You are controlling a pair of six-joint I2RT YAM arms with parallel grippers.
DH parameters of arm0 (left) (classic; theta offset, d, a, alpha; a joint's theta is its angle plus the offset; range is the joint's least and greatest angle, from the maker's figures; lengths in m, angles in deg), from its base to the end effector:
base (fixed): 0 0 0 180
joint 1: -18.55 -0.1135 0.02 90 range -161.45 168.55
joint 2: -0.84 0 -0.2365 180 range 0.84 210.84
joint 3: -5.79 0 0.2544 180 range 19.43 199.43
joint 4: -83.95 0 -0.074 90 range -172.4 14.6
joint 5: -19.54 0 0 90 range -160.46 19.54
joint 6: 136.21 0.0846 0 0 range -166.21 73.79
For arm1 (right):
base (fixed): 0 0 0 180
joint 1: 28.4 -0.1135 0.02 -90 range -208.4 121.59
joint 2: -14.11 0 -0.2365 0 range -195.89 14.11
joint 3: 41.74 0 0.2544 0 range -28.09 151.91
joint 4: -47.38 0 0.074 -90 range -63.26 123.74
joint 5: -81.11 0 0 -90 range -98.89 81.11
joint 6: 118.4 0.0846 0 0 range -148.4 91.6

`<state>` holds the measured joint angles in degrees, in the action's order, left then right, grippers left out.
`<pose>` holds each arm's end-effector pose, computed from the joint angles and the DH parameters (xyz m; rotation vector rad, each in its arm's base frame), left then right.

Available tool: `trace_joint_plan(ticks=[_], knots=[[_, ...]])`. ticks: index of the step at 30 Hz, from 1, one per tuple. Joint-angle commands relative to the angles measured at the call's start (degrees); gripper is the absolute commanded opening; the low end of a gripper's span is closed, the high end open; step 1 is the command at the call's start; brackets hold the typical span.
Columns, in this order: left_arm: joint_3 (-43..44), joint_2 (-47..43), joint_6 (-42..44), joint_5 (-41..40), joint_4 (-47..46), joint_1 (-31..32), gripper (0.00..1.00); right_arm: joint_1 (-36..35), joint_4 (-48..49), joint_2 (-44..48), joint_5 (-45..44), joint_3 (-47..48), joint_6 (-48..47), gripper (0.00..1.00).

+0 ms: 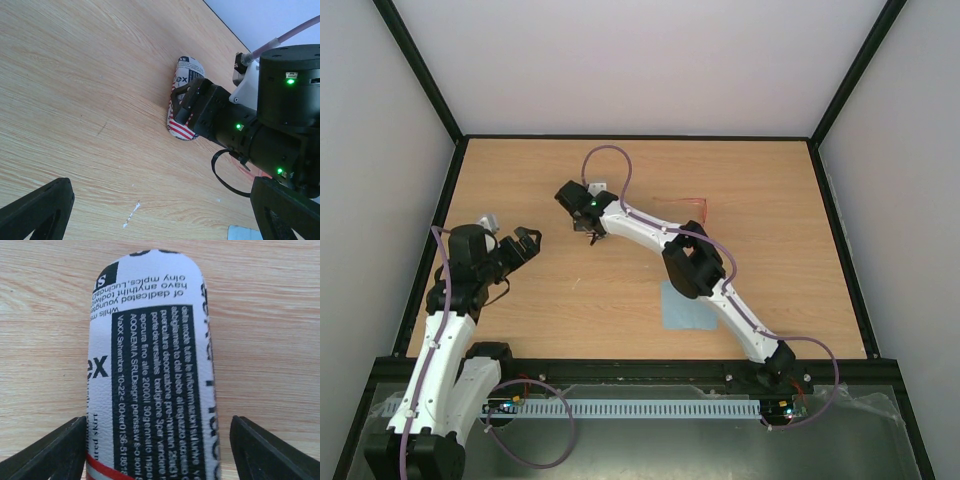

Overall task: Organize the sunglasses
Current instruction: Pick up the sunglasses case from the center of the board.

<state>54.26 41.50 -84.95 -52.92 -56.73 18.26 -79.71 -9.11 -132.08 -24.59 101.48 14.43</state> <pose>0.2246 -0.0244 0.2213 -0.5480 2.1073 -0.7160 0.3614 0.4146 0.0980 -0.0935 2.5701 0.2724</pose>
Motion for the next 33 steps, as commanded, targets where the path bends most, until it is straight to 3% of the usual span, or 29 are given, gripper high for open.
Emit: trace_joint_plan(ticks=[1, 6, 14, 22, 29, 33], knots=[[-0.8, -0.5, 0.6, 0.5, -0.1, -0.2, 1.0, -0.2, -1.2, -1.2, -2.8, 1.6, -0.4, 0.74], [-0.9, -0.3, 0.8, 0.7, -0.1, -0.2, 0.99, -0.2, -1.7, -0.5, -3.5, 1.4, -0.4, 0.58], [-1.0, -0.1, 2.1, 4.2, -1.3, -0.2, 1.0, -0.1, -1.3, 7.0, -2.4, -4.4, -3.0, 0.48], [0.3, 3.4, 1.4, 9.2, -4.2, 2.7, 0.99, 0.2, 12.3, 32.0, 7.9, -33.8, -8.3, 0.45], [3.1, 11.2, -7.2, 8.2, -10.1, 19.3, 1.0, 3.1, 29.3, 58.1, 32.1, -59.8, -6.8, 0.46], [3.8, 12.8, -13.5, 9.4, -16.1, 25.2, 0.99, 4.6, 37.0, 68.3, 41.6, -71.1, -2.8, 0.45]])
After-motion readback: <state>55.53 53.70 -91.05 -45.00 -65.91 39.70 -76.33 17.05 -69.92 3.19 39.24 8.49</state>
